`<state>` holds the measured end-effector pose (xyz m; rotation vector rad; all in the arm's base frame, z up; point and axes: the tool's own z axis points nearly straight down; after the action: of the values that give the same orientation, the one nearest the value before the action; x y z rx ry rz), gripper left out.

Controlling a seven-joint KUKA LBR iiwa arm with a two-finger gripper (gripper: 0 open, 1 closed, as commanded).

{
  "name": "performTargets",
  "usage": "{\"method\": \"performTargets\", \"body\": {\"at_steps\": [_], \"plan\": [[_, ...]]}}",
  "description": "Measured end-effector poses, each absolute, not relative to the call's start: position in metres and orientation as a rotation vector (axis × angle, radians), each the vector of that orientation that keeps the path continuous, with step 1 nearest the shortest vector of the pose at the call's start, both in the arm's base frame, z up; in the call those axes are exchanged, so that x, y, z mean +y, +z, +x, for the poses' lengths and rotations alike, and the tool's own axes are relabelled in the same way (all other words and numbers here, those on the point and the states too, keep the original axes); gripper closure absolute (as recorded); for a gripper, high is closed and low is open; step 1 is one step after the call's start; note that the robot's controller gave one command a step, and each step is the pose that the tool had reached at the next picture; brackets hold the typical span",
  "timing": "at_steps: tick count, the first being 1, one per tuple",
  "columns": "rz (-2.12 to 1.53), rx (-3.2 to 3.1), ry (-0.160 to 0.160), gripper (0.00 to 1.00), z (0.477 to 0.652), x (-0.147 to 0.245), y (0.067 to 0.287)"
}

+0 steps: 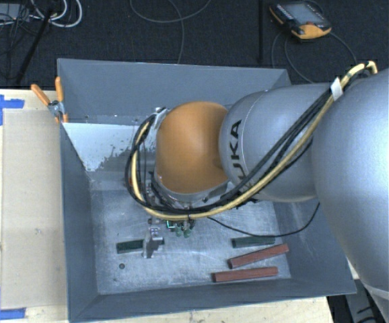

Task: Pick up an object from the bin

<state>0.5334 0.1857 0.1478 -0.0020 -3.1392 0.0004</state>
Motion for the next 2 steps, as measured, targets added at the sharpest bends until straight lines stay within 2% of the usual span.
{"method": "performTargets", "body": {"at_steps": [1,2], "plan": [[0.065,-3.144,-0.002,1.0,0.5328,0.1858,0.0767],[0.062,-3.144,-0.003,1.0,0.5328,0.1857,0.0767]]}}
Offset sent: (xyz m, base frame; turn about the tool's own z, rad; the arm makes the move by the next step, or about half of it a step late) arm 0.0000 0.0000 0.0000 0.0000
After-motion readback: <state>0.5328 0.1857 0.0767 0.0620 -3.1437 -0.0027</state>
